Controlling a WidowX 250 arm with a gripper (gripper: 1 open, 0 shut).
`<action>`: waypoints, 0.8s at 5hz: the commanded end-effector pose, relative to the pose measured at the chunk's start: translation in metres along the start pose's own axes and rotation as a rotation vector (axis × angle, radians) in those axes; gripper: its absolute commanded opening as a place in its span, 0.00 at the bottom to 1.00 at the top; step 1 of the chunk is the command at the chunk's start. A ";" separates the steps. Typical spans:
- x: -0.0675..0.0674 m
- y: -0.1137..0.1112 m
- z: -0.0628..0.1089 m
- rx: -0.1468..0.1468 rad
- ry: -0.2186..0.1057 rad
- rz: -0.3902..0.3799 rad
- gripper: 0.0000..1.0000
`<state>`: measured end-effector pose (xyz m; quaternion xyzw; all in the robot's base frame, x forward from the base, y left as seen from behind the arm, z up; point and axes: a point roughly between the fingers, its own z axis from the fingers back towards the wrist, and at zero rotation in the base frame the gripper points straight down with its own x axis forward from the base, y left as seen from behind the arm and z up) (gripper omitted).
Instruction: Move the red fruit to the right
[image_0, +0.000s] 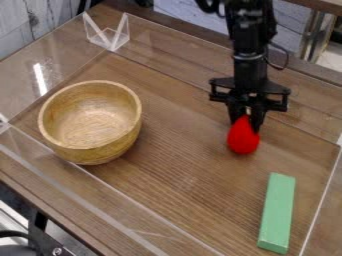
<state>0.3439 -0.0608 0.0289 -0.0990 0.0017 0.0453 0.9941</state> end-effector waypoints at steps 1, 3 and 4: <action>0.005 0.003 0.011 -0.001 -0.029 -0.050 0.00; 0.018 0.007 0.014 0.010 -0.031 -0.091 0.00; 0.028 0.003 0.010 0.014 -0.035 -0.097 0.00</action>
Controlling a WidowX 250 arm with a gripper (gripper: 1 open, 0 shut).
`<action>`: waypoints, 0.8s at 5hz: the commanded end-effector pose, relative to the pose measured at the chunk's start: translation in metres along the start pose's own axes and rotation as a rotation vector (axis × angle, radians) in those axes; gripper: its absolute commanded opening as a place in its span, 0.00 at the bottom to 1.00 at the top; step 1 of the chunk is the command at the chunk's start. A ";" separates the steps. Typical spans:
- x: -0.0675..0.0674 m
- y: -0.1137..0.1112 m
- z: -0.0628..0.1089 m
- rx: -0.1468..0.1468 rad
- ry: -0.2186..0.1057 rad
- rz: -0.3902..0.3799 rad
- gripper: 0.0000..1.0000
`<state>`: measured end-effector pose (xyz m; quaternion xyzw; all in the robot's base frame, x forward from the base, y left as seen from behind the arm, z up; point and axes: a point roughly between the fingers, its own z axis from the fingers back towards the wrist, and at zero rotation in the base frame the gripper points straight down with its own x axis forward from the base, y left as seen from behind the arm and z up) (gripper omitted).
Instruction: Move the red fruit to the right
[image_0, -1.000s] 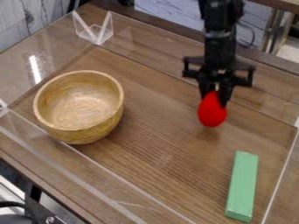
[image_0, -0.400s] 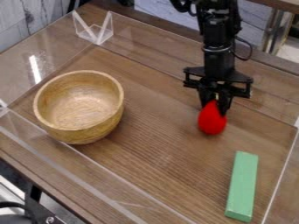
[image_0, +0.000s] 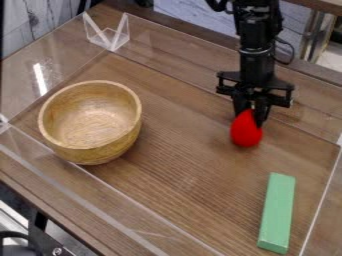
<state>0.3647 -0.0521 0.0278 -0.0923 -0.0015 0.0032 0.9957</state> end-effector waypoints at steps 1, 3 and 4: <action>0.009 -0.001 0.006 0.003 -0.043 0.002 1.00; 0.007 0.004 0.017 -0.008 -0.057 0.023 0.00; 0.004 -0.001 0.011 -0.013 -0.049 0.064 1.00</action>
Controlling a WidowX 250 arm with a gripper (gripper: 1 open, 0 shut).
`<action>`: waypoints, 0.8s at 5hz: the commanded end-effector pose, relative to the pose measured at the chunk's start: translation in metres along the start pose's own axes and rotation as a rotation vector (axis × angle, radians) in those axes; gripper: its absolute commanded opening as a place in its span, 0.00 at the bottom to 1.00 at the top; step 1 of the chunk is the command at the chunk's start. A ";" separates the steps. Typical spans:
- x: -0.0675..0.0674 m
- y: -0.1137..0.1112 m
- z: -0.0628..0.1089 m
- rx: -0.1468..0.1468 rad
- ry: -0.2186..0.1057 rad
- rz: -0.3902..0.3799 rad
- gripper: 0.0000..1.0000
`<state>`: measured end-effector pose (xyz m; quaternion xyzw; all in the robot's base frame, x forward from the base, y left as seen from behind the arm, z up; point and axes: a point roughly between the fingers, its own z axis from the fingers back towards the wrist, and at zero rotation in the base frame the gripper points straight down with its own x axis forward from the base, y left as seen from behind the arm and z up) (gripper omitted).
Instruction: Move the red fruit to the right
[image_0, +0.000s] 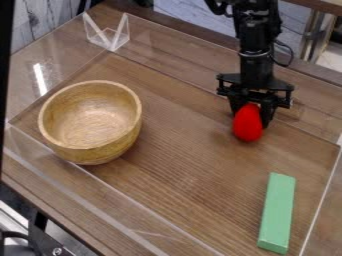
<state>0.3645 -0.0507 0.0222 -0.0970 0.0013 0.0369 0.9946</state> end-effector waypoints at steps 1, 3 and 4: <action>-0.008 -0.006 0.013 -0.009 -0.031 -0.015 1.00; -0.013 -0.006 0.019 -0.021 -0.009 -0.003 0.00; -0.007 -0.006 0.022 -0.022 0.004 0.013 1.00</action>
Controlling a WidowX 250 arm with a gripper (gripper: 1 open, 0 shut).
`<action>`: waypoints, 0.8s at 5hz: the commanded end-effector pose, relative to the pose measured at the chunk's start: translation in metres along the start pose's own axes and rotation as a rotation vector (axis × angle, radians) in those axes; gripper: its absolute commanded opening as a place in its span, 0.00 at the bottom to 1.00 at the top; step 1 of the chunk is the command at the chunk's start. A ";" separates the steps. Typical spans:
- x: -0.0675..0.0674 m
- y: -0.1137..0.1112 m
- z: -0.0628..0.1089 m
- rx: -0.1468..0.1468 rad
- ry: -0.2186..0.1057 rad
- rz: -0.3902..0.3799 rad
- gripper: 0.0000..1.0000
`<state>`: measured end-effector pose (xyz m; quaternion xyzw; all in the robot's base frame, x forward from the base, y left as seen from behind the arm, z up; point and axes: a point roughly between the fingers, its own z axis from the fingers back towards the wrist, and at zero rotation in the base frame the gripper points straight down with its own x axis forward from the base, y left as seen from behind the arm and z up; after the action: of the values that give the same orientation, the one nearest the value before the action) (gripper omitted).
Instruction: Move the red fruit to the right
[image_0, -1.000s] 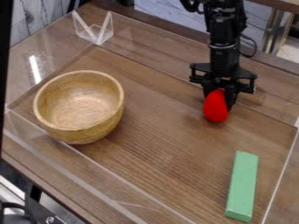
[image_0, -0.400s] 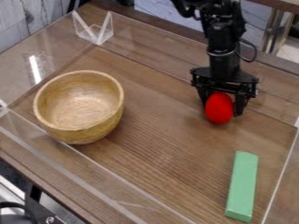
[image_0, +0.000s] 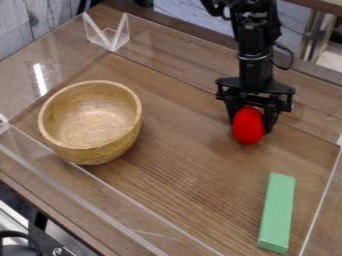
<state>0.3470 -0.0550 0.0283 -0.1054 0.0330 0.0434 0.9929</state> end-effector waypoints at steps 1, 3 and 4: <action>-0.002 -0.001 0.022 -0.008 -0.044 -0.028 1.00; -0.020 0.006 0.048 -0.028 -0.046 -0.045 1.00; -0.023 0.014 0.069 -0.041 -0.081 -0.038 1.00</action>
<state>0.3231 -0.0285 0.0753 -0.1234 0.0198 0.0355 0.9915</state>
